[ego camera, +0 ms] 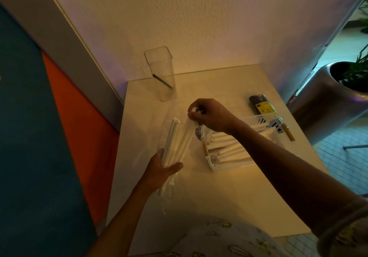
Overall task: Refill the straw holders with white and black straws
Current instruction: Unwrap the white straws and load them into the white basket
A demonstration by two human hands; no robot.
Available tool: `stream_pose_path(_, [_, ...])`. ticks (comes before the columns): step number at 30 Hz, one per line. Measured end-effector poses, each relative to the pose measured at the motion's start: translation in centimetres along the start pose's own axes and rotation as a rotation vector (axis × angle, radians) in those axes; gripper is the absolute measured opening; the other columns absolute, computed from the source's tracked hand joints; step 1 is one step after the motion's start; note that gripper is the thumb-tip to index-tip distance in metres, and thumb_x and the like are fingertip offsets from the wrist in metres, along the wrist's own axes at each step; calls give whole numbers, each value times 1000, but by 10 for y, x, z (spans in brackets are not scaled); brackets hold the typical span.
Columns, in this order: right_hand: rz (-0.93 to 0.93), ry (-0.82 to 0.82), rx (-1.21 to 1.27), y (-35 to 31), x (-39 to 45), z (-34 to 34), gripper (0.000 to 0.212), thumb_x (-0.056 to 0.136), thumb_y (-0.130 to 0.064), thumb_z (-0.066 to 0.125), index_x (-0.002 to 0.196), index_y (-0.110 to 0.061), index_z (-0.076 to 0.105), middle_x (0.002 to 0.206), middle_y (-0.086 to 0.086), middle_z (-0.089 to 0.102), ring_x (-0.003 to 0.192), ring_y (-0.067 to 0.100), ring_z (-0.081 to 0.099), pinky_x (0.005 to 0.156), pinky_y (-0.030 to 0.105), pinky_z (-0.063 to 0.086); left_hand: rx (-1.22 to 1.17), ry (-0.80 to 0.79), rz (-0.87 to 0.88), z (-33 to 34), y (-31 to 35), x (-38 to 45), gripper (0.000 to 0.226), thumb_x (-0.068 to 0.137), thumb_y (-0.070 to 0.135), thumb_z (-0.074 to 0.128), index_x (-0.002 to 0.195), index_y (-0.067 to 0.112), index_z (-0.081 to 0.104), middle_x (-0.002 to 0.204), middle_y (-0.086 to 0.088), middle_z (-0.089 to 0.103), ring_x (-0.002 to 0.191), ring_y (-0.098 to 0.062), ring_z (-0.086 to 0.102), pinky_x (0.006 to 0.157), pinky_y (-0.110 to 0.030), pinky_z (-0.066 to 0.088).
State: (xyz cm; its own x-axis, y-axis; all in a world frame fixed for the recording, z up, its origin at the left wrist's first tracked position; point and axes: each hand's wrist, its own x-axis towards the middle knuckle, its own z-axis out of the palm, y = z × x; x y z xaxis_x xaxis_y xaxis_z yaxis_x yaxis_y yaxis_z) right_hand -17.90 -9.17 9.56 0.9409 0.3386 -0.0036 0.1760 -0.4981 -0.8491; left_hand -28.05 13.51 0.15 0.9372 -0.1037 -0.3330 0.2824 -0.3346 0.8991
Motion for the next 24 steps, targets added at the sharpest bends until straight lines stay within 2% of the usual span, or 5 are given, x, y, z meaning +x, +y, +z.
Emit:
stream_pose_path(5, [24, 59, 23, 3, 1, -5, 18, 95, -23, 62, 108, -11, 67, 96, -2, 67, 76, 10, 66, 68, 21, 57, 12, 12, 12, 3, 1, 2, 53, 75, 25, 81, 118, 26, 51, 105, 0, 65, 94, -11, 66, 74, -23, 56])
stream_pose_path(11, [206, 292, 329, 8, -5, 14, 20, 90, -24, 70, 104, -10, 67, 93, 5, 69, 80, 16, 67, 69, 27, 59, 19, -4, 18, 6, -2, 3, 77, 59, 51, 83, 124, 21, 53, 107, -1, 67, 97, -14, 66, 81, -33, 58])
stream_pose_path(14, [337, 193, 583, 10, -8, 24, 26, 88, -23, 73, 106, -7, 63, 100, 17, 70, 90, 31, 70, 77, 42, 61, 18, -6, 15, 8, -2, 4, 76, 58, 52, 83, 122, 23, 53, 105, 0, 66, 96, -15, 67, 80, -32, 58])
stream_pose_path(19, [336, 69, 620, 7, -15, 30, 32, 92, -21, 67, 118, -1, 64, 97, 7, 70, 83, 14, 69, 66, 21, 54, 21, -30, 6, 11, 3, 3, 59, 70, 36, 82, 118, 29, 50, 105, 2, 65, 97, -15, 65, 77, -27, 57])
stream_pose_path(24, [296, 161, 622, 4, -15, 28, 26, 95, -16, 63, 111, 4, 64, 97, 11, 74, 88, 20, 73, 72, 30, 60, -13, -6, 13, 14, 7, -1, 54, 76, 24, 81, 118, 28, 47, 102, 5, 62, 92, -13, 64, 60, -11, 50])
